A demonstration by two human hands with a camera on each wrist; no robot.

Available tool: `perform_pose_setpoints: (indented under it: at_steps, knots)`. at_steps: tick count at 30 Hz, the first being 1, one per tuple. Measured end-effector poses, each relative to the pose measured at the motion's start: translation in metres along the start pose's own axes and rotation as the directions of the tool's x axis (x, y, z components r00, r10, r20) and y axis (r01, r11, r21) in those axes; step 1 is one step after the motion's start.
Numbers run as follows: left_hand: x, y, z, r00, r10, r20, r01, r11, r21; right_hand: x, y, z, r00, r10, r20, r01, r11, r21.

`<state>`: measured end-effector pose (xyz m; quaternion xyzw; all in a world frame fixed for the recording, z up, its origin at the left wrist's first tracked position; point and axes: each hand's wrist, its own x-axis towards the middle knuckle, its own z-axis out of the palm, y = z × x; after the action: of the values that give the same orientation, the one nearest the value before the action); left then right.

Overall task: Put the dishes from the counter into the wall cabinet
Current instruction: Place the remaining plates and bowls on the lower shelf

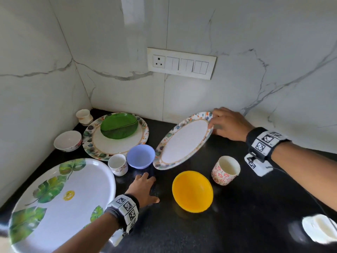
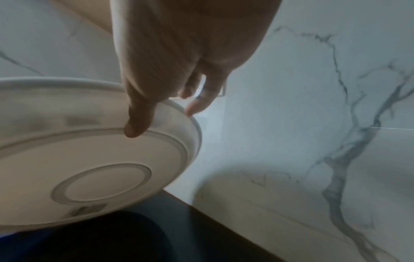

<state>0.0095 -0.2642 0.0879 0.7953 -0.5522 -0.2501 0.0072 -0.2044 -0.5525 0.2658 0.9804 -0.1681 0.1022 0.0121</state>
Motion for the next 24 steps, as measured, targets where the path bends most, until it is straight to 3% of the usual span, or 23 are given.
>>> perform_pose_setpoints:
  at_steps: [4, 7, 10, 13, 17, 19, 23, 24]
  knots:
    - [-0.007, -0.014, -0.002, 0.996, 0.088, -0.016, -0.088, 0.996, -0.026, 0.003, -0.036, -0.026, 0.994, -0.082, -0.075, 0.071, 0.988, -0.140]
    - [-0.014, -0.029, -0.025, 0.985, 0.156, -0.068, -0.163, 0.981, -0.106, -0.004, -0.065, -0.044, 0.995, -0.070, -0.073, 0.055, 0.980, -0.191]
    - [-0.021, -0.041, -0.067, 0.959, 0.204, -0.196, -0.236, 0.959, -0.159, -0.017, -0.090, -0.059, 0.993, 0.015, -0.120, -0.039, 0.979, -0.199]
    - [-0.033, -0.046, -0.131, 0.889, 0.239, -0.392, -0.312, 0.941, -0.133, -0.030, -0.113, -0.083, 0.968, 0.137, -0.213, -0.166, 0.978, -0.128]
    - [-0.065, -0.039, -0.247, 0.686, 0.326, -0.651, -0.435, 0.900, -0.007, -0.045, -0.152, -0.127, 0.902, 0.238, -0.362, -0.247, 0.969, 0.020]
    - [-0.082, -0.031, -0.303, 0.517, 0.360, -0.777, -0.521, 0.852, 0.048, -0.051, -0.172, -0.153, 0.862, 0.244, -0.444, -0.262, 0.965, 0.021]
    - [-0.110, -0.011, -0.386, 0.194, 0.444, -0.875, -0.589, 0.766, 0.258, -0.066, -0.215, -0.207, 0.807, 0.216, -0.550, -0.291, 0.955, -0.052]
    - [-0.109, -0.006, -0.393, 0.157, 0.465, -0.872, -0.590, 0.752, 0.295, -0.071, -0.220, -0.211, 0.805, 0.212, -0.554, -0.288, 0.956, -0.053]
